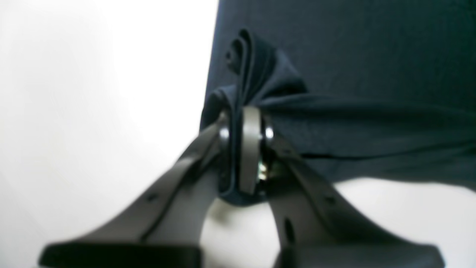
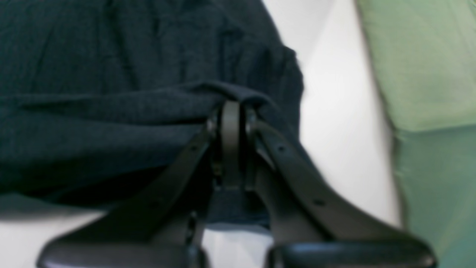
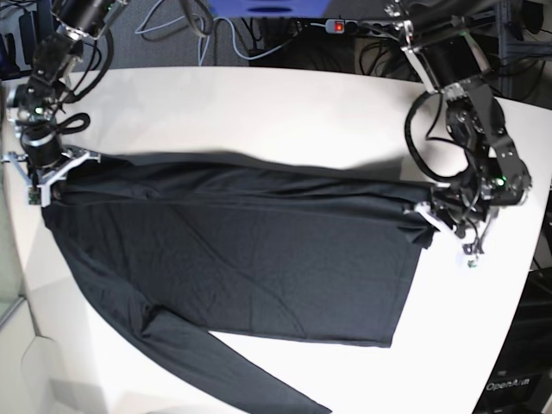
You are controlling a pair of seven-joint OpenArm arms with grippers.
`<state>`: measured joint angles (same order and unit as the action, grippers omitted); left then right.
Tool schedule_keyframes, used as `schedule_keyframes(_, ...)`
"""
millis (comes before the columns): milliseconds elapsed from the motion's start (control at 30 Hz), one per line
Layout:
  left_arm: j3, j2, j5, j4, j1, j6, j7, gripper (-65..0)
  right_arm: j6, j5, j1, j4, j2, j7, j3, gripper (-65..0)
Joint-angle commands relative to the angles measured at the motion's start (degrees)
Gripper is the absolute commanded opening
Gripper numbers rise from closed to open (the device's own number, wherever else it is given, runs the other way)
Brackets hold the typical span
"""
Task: Fold the T-shirt properly
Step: 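Raise both arms holding the shoulder edge above the shirt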
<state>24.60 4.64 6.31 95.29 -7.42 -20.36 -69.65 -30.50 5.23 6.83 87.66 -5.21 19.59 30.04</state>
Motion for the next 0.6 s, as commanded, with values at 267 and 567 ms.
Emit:
schedule_keyframes(267,-3.02,1.29,0.42,-3.11,-3.88,8.54,0.33,-62.8,0.22,0.0,-0.19,-0.4,-5.03,-1.35,-5.3,-64.4)
schedule_keyframes(567,-3.02,1.99,0.42,-13.31,-6.6,9.33,0.42,-62.8,0.22,5.01,-0.54,-0.4,-5.2,-1.7,-5.73,-64.4)
